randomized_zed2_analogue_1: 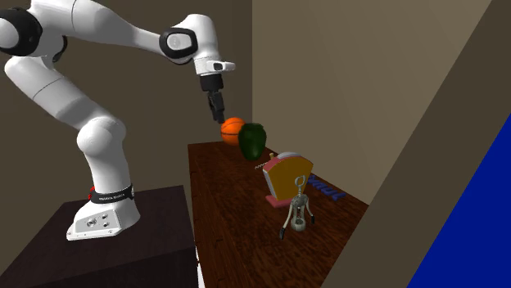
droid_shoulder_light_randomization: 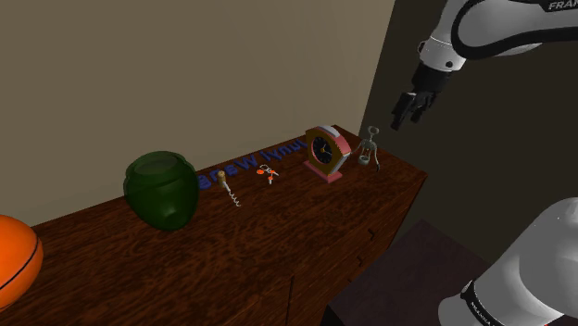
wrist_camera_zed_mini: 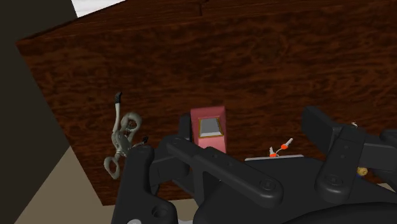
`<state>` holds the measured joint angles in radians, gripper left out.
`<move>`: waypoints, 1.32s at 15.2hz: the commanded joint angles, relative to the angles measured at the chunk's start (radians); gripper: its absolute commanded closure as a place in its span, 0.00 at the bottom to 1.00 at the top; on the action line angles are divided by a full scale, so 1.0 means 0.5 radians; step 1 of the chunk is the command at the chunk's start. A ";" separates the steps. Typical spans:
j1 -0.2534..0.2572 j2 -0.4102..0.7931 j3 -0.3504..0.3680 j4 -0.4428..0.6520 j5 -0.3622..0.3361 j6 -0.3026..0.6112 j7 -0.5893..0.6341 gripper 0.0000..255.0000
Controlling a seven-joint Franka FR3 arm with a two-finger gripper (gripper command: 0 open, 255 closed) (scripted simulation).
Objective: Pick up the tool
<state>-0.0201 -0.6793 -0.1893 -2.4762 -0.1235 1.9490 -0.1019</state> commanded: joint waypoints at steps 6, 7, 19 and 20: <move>0.012 0.325 -0.318 -0.038 -0.019 0.482 -0.394 0.00; 0.022 0.386 -0.367 -0.029 -0.006 0.549 -0.458 0.00; 0.287 1.356 -0.941 0.367 0.850 1.100 -1.620 0.00; 0.279 1.458 -0.950 0.428 0.988 1.104 -1.753 0.00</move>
<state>0.1164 0.0000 -0.6565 -2.2873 0.2982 2.4912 -0.9094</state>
